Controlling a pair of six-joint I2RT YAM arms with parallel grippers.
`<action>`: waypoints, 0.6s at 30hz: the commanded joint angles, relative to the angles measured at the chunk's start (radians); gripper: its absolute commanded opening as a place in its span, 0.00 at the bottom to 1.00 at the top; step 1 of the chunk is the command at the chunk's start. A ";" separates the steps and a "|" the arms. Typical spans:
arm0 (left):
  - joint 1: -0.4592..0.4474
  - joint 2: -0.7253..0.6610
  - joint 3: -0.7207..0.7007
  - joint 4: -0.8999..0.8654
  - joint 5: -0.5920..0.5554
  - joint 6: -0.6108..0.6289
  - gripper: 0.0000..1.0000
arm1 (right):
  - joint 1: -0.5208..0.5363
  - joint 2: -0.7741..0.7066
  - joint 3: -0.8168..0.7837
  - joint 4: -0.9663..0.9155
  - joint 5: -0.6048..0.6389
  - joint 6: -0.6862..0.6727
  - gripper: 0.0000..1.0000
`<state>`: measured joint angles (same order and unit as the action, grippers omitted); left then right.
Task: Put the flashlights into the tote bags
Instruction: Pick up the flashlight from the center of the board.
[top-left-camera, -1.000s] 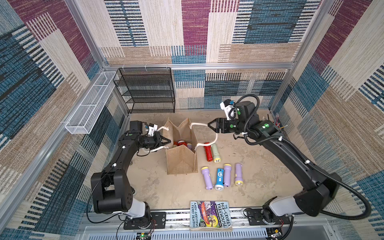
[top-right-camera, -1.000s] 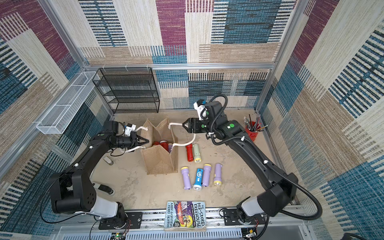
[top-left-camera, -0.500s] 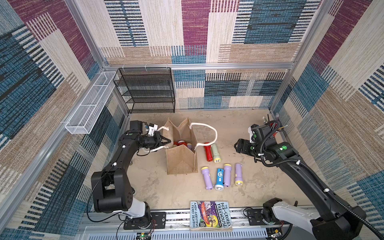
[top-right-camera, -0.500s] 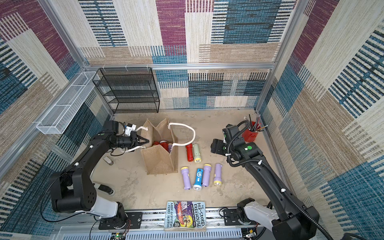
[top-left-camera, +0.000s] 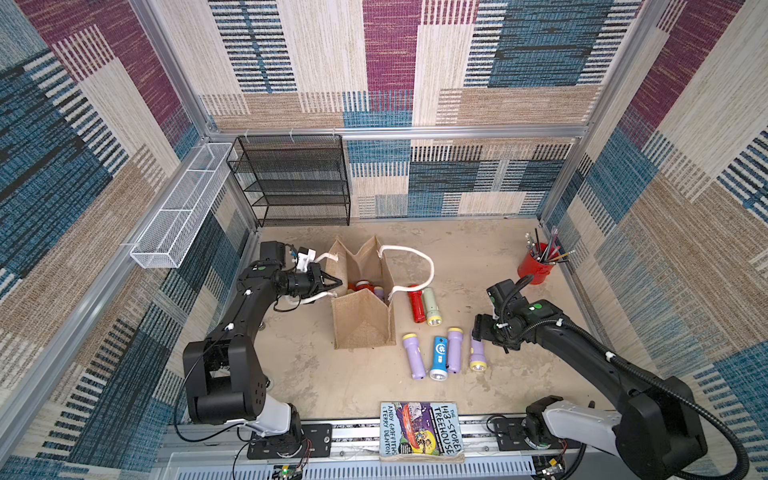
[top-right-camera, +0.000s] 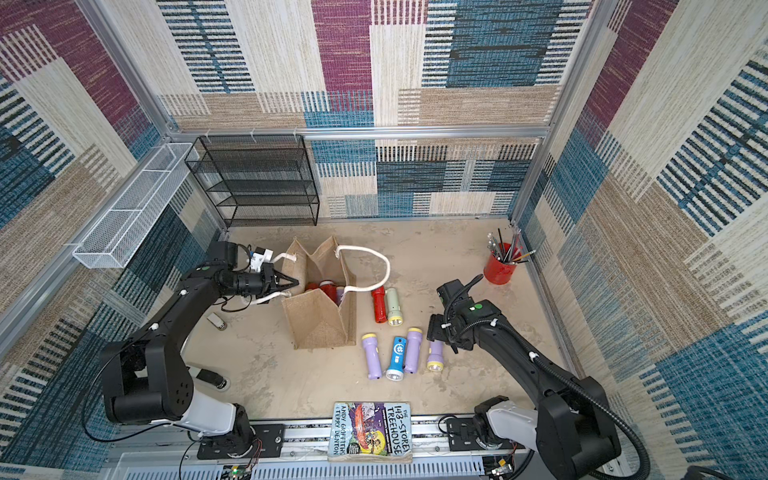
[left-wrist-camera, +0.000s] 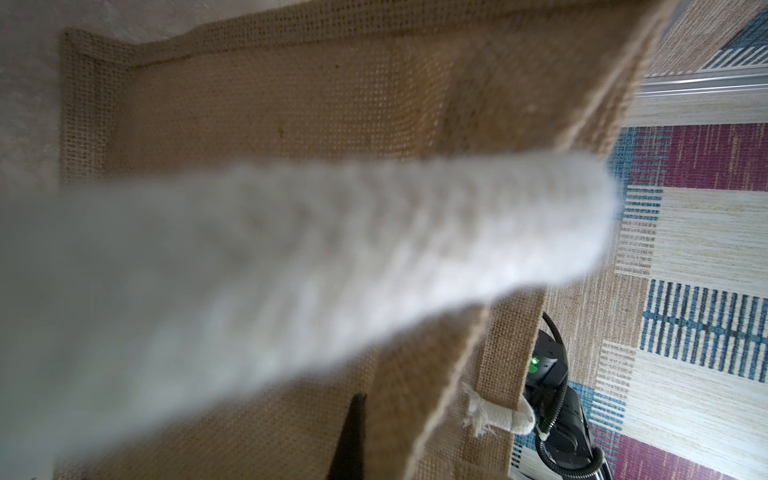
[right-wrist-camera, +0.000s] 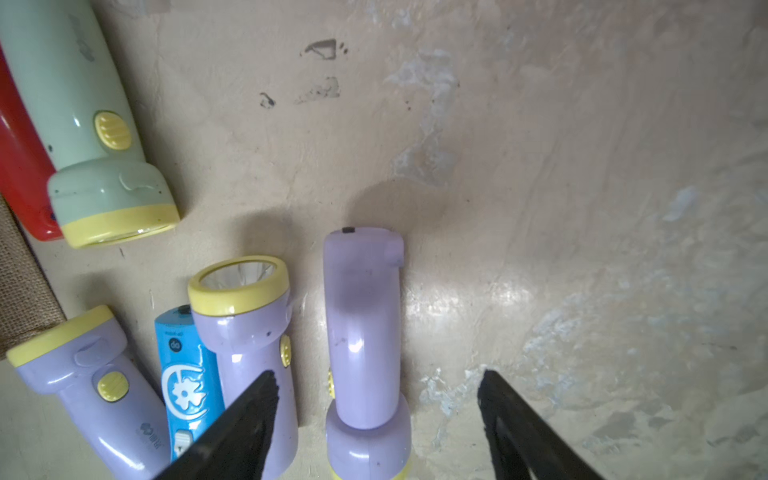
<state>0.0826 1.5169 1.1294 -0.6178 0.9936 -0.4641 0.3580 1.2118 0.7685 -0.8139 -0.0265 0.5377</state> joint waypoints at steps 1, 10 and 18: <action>0.000 -0.001 0.001 -0.014 0.007 0.027 0.04 | -0.001 0.038 0.002 0.085 -0.001 -0.026 0.76; 0.000 0.001 0.001 -0.014 0.009 0.029 0.04 | -0.001 0.133 -0.040 0.132 -0.018 -0.044 0.72; 0.000 -0.002 0.000 -0.013 0.013 0.030 0.05 | -0.001 0.205 -0.042 0.151 0.000 -0.054 0.68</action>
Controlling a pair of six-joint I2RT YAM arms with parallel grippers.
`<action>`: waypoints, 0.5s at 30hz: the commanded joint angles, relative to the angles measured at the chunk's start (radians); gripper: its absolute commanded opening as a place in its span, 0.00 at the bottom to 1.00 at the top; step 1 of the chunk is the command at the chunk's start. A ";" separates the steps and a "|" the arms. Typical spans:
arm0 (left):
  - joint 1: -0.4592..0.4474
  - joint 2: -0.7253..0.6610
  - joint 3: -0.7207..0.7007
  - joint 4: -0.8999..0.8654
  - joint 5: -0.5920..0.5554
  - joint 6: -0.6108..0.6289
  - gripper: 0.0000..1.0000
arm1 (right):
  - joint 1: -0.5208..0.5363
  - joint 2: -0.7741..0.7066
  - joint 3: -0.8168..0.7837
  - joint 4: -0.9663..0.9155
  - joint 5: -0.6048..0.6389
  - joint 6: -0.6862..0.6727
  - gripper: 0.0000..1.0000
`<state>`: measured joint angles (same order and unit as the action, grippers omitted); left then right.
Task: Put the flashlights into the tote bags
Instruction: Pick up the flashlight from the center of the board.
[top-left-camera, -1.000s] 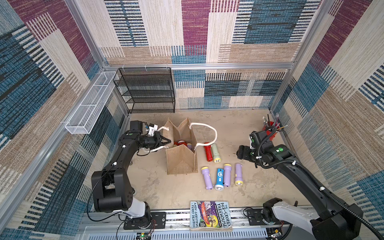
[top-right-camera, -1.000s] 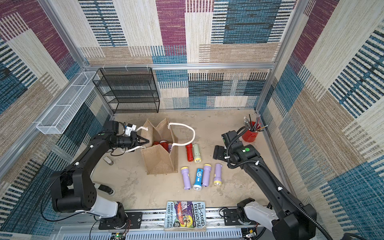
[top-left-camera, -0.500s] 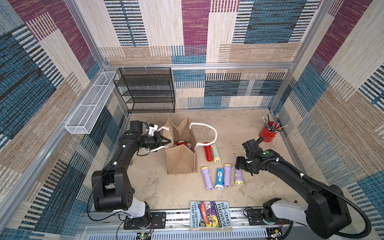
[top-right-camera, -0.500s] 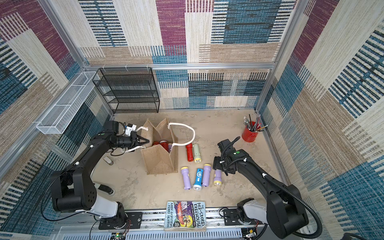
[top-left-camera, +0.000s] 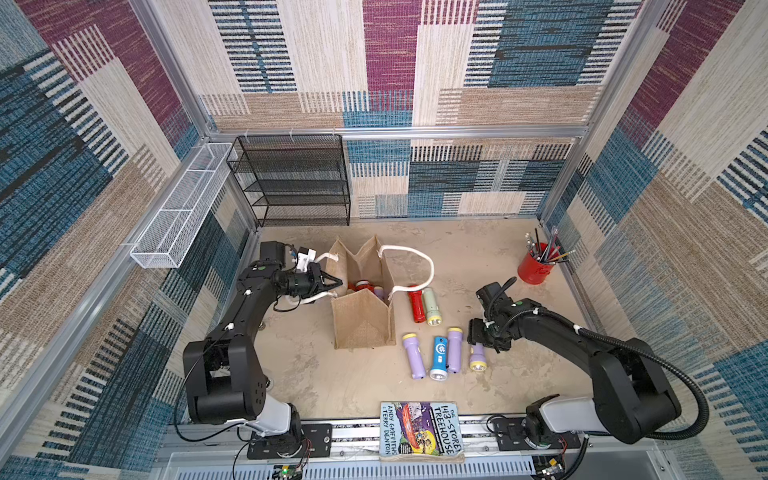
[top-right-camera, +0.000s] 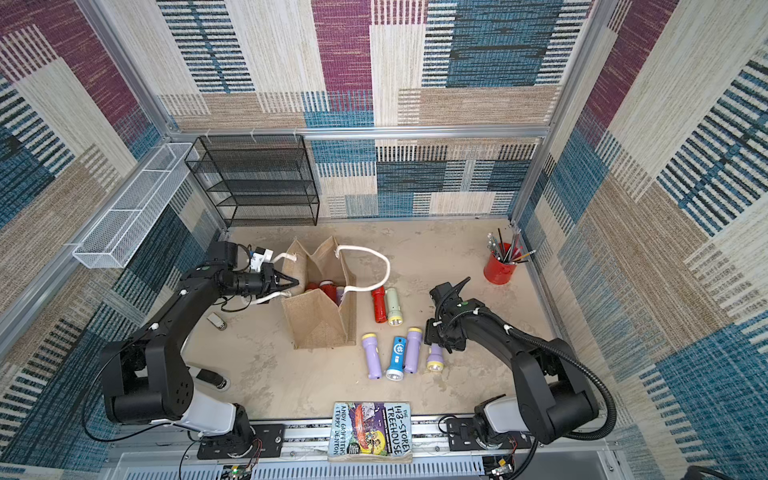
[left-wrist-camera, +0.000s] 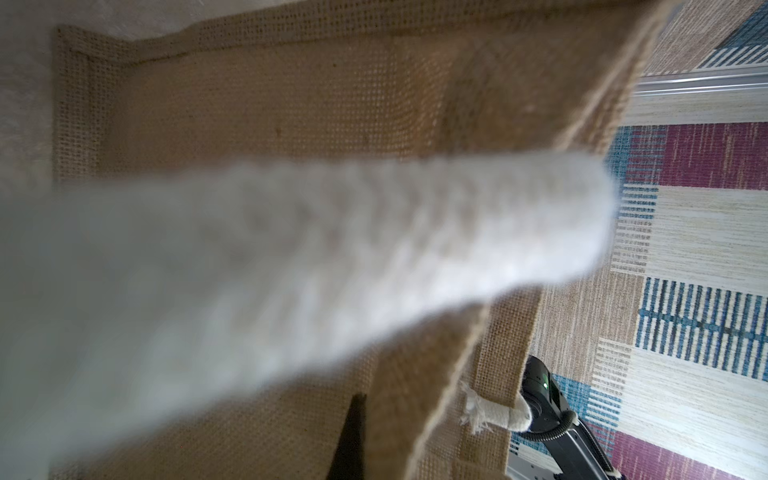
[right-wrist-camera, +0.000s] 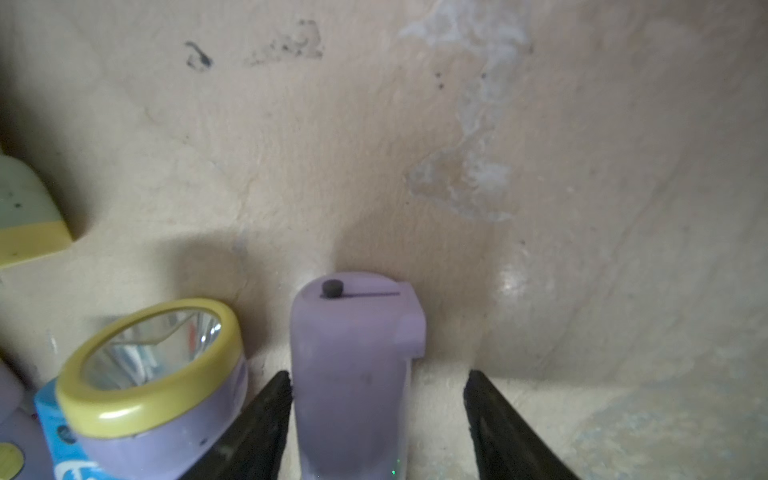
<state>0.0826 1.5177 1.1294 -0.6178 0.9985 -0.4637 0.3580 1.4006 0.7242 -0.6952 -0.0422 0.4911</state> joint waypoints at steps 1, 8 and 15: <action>-0.001 -0.003 0.000 -0.014 0.008 0.031 0.05 | -0.001 0.022 0.003 0.033 0.020 -0.008 0.68; 0.000 -0.003 -0.002 -0.013 0.008 0.030 0.05 | -0.001 0.049 0.004 0.030 0.042 -0.013 0.61; 0.000 -0.006 -0.003 -0.014 0.008 0.030 0.04 | 0.000 0.060 0.004 0.032 0.041 -0.016 0.47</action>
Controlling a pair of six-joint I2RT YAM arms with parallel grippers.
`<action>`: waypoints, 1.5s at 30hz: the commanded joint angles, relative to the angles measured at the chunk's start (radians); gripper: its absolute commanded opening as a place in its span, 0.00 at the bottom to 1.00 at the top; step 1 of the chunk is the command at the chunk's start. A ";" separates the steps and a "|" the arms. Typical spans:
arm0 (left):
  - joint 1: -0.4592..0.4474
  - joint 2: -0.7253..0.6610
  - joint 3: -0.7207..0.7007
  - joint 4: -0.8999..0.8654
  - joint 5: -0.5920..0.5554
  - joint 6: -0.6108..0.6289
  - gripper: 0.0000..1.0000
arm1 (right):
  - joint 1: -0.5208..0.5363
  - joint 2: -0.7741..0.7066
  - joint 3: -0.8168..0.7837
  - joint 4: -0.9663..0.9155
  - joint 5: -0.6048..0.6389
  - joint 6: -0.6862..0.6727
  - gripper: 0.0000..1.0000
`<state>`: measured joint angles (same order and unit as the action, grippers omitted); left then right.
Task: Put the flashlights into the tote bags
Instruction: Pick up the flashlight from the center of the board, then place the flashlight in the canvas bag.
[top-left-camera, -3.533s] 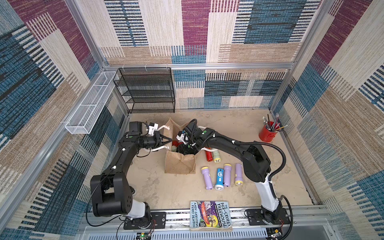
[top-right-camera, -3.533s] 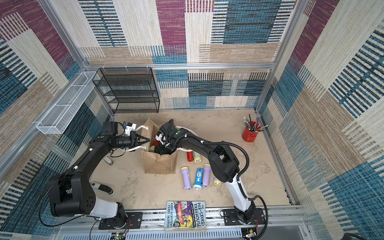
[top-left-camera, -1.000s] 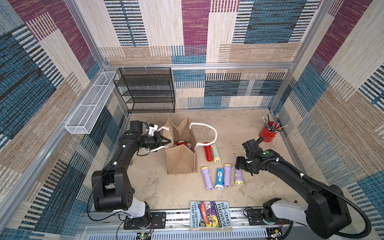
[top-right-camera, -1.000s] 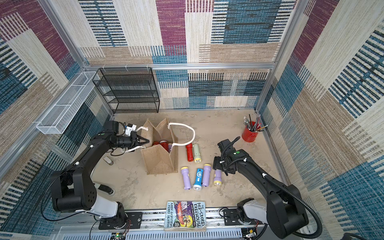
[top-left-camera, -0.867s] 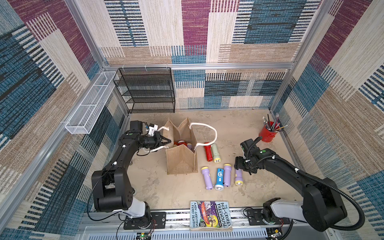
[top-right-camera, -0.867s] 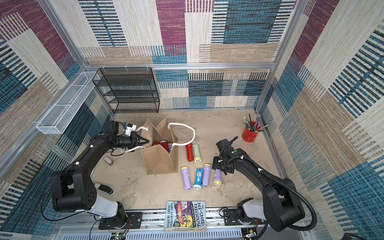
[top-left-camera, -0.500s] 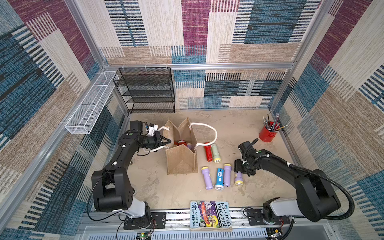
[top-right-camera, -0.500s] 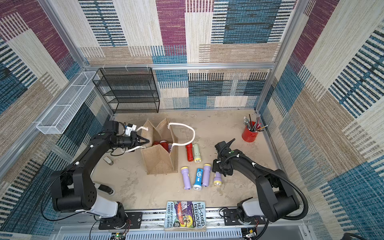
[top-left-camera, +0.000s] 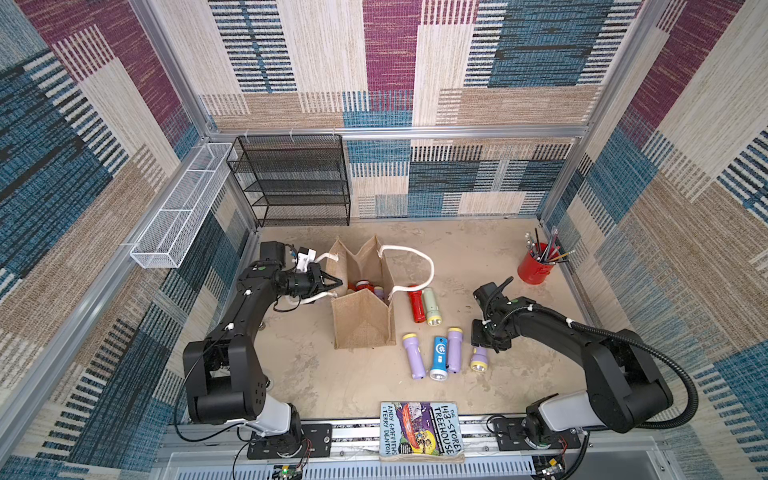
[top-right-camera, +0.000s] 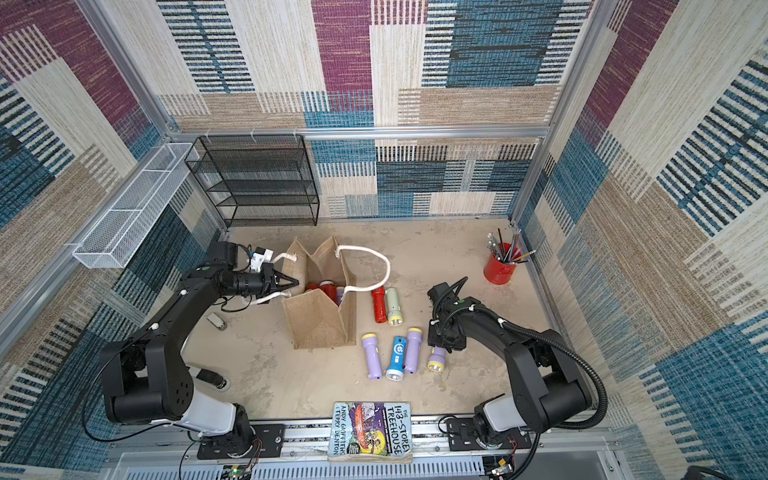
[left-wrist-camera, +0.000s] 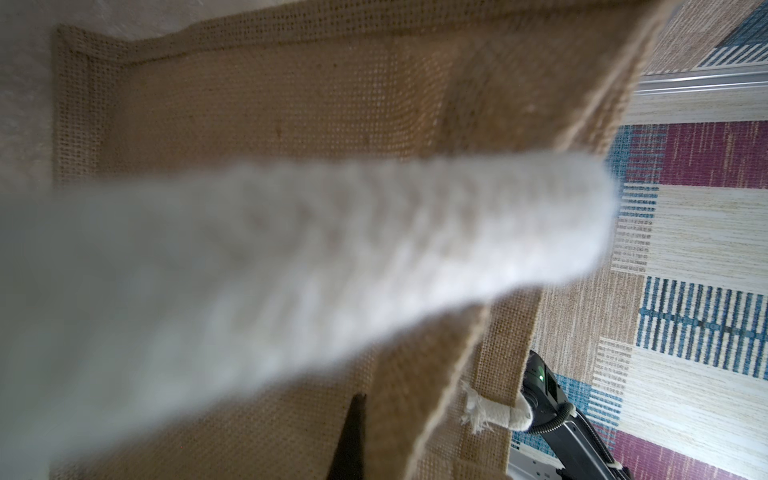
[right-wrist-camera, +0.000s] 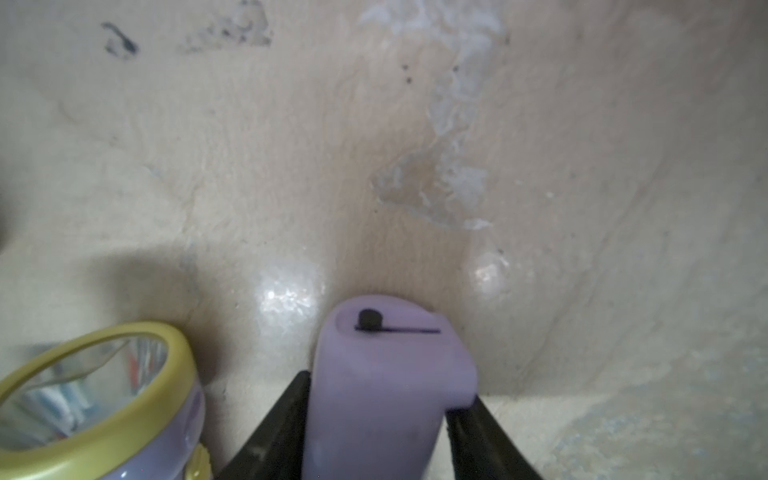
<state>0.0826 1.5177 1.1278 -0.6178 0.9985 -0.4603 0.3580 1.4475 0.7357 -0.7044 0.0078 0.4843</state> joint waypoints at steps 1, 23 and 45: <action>0.000 -0.006 -0.003 -0.013 0.008 0.027 0.04 | -0.001 0.013 -0.007 0.042 -0.009 -0.008 0.45; 0.000 0.000 0.002 -0.011 0.009 0.022 0.05 | -0.001 -0.125 0.512 -0.091 -0.137 -0.111 0.32; 0.000 -0.006 0.001 -0.011 0.023 0.023 0.04 | 0.349 0.452 1.416 0.096 -0.333 -0.166 0.26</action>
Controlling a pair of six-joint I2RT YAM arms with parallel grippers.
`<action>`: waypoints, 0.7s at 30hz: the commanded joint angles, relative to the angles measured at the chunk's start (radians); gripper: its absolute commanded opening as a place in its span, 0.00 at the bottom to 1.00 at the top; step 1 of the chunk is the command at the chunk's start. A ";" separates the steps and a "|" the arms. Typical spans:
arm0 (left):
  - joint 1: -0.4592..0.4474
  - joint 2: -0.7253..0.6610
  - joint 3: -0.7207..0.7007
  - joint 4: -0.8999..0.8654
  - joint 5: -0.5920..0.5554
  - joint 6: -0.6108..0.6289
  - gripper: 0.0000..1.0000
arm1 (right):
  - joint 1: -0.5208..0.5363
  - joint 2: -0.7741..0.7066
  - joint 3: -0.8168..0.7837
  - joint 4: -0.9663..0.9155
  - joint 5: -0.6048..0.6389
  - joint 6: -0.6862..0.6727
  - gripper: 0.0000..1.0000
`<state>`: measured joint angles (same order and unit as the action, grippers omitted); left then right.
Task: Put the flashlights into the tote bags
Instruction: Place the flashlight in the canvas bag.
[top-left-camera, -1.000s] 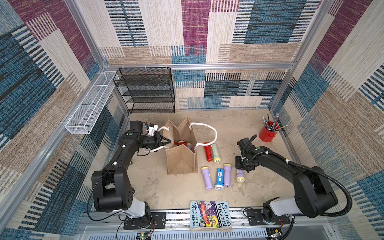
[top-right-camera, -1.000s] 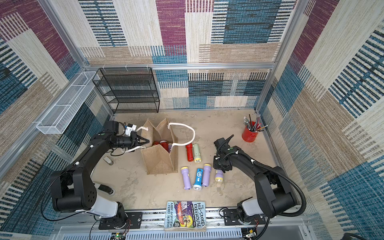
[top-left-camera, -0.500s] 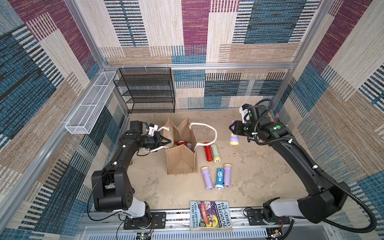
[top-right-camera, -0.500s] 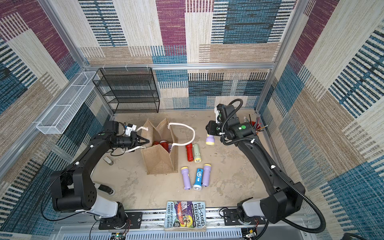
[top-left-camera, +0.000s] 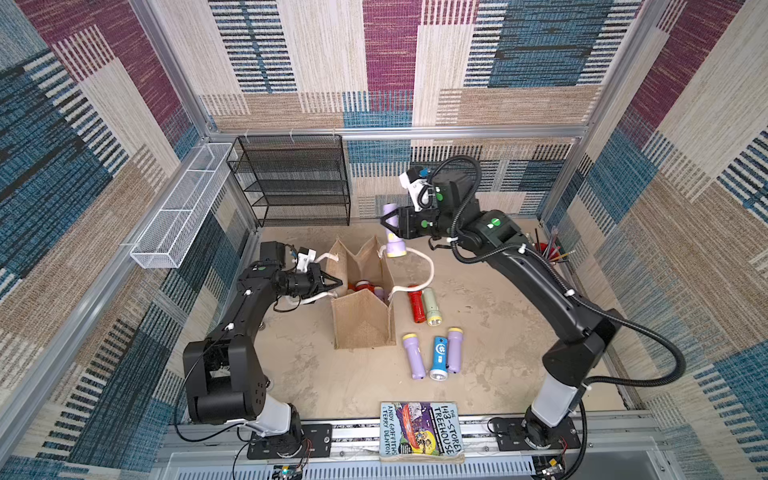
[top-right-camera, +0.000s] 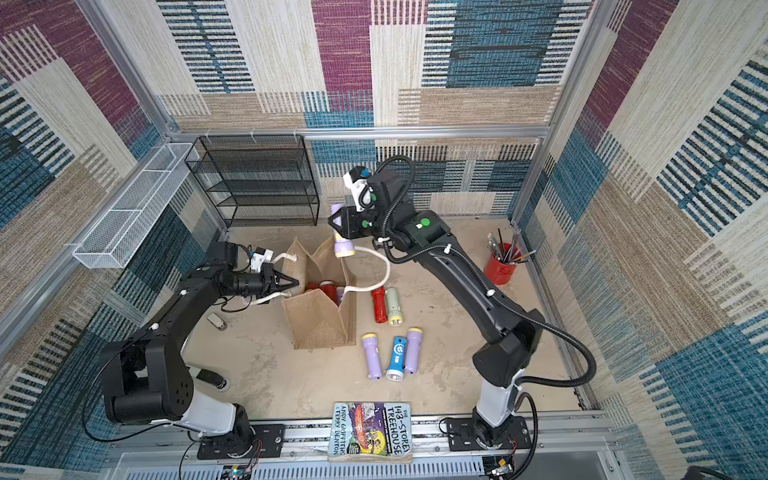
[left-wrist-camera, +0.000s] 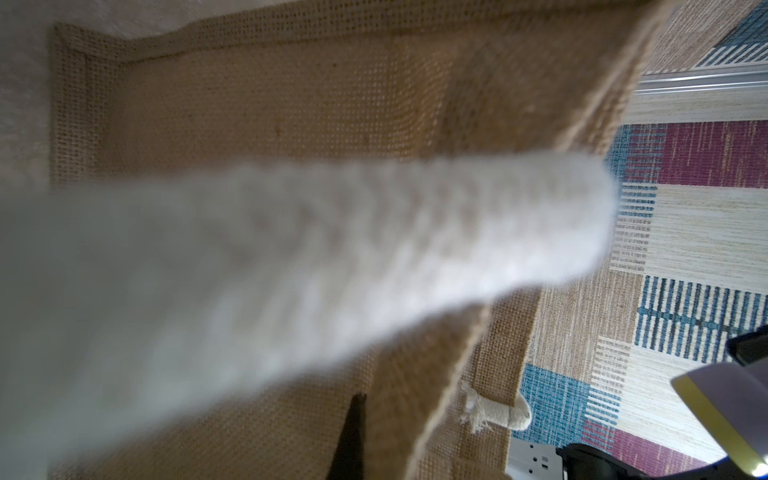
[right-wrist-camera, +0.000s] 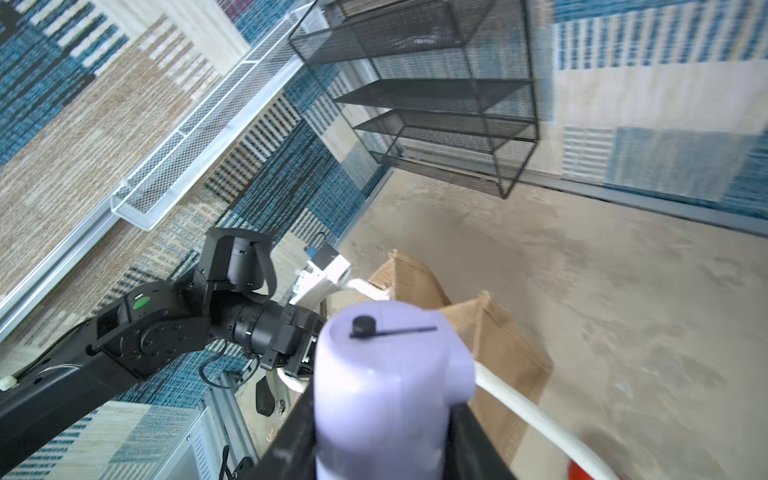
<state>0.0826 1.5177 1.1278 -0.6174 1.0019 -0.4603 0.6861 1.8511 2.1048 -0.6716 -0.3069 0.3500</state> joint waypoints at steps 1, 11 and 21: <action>0.000 -0.007 0.000 -0.010 0.021 0.024 0.05 | 0.031 0.079 0.067 0.067 -0.020 -0.046 0.26; -0.001 -0.008 0.001 -0.006 0.027 0.023 0.05 | 0.109 0.175 -0.038 0.081 0.079 -0.167 0.26; 0.000 -0.005 -0.005 0.010 0.039 0.013 0.04 | 0.126 0.097 -0.310 0.106 0.211 -0.236 0.25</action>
<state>0.0826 1.5158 1.1275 -0.6163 1.0096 -0.4606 0.8093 1.9644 1.8259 -0.6033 -0.1638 0.1520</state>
